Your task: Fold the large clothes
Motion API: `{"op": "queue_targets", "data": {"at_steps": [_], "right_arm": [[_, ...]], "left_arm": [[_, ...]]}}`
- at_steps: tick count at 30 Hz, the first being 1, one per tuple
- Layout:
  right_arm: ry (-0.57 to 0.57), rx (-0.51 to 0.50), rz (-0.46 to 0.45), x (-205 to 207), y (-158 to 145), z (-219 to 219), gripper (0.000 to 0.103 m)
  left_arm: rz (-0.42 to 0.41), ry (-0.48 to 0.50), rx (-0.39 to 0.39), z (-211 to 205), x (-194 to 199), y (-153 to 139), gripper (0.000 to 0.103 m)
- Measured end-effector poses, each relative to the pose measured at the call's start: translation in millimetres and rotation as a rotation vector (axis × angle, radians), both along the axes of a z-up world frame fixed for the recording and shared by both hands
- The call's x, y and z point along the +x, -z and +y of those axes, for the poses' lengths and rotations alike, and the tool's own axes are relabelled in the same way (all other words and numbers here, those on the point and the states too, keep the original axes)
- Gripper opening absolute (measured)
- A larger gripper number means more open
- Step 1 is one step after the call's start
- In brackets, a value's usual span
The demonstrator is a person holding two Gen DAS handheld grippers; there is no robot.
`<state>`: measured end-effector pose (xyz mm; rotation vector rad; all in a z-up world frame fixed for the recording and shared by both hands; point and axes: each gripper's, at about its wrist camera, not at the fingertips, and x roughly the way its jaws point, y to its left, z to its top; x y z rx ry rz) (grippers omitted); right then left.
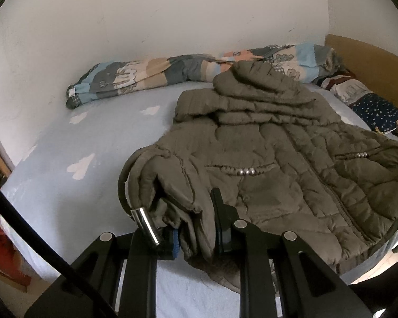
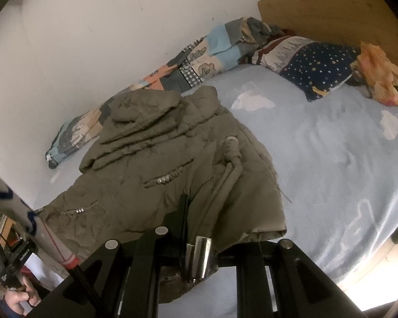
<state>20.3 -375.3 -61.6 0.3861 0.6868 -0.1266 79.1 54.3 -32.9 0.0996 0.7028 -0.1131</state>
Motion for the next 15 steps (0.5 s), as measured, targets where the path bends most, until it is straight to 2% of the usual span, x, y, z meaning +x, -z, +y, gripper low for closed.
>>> {"op": "queue_targets", "data": {"at_steps": [7,15], "right_arm": [[-0.004,0.033,-0.02,5,-11,-6,0.015],[-0.01,0.029,-0.022,6,-13,-5,0.015]], "left_arm": [[0.021,0.036,-0.04,13,5,-5,0.019],[0.028,0.056,-0.038,13,7,-7,0.019]]}}
